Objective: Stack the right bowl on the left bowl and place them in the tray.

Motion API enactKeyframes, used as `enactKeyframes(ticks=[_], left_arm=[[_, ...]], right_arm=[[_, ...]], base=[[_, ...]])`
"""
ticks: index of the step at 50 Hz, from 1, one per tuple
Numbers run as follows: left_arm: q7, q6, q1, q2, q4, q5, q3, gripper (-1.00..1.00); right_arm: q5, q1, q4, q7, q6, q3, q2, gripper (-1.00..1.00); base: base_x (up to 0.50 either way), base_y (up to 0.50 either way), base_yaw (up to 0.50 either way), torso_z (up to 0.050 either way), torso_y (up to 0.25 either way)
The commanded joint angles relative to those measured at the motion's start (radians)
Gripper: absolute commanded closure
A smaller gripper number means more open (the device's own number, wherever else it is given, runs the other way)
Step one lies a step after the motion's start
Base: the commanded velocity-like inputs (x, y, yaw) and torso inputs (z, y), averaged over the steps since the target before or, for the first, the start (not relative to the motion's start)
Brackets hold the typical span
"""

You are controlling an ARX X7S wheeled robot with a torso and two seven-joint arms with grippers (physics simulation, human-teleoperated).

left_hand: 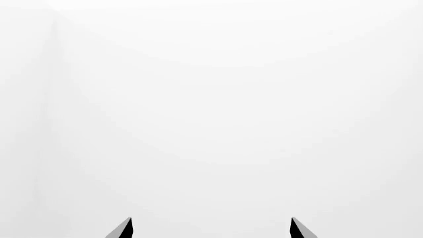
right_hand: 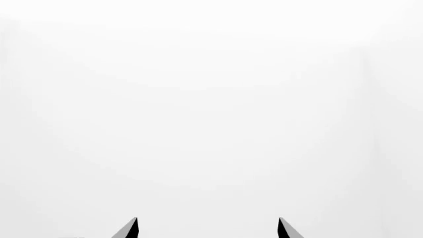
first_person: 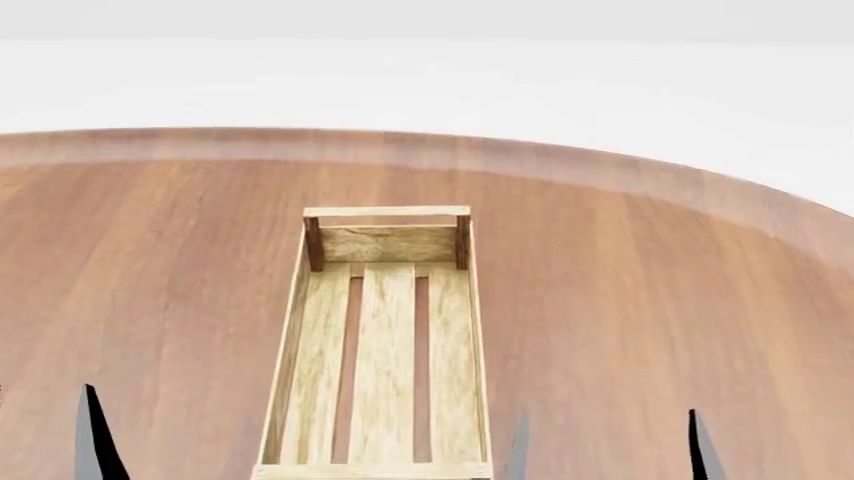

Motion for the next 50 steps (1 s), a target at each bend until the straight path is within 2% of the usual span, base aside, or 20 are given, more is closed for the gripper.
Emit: enactKeyframes(ticks=[1,10,17,41,50], left_arm=[[0.016,0.000,0.001,0.014,0.000,0.015,-0.019,-1.00],[0.011,0.005,-0.002,0.010,-0.008,0.015,-0.016,-1.00],[0.007,0.003,0.000,0.006,-0.001,0.014,-0.013,-1.00],[-0.004,-0.039,-0.007,-0.003,0.011,0.012,0.001,-1.00],[-0.014,-0.054,-0.008,-0.005,0.007,0.019,0.002,-1.00]], right_arm=[[-0.106,-0.007,0.000,-0.009,-0.008,0.006,-0.015,-1.00],[-0.142,-0.007,0.003,0.001,-0.009,0.001,-0.011,-1.00],[-0.082,-0.007,0.013,0.000,-0.026,0.000,-0.005,-1.00],[-0.057,-0.008,0.010,0.016,-0.041,-0.004,0.005,-1.00],[-0.055,-0.009,0.008,0.021,-0.042,-0.007,0.009,-1.00]], base=[[0.50,0.00,0.00,0.000,0.010],[0.50,0.01,0.00,0.000,0.000],[0.49,0.02,0.00,0.000,0.000],[0.00,0.00,0.00,0.000,0.000],[0.00,0.00,0.00,0.000,-0.223]])
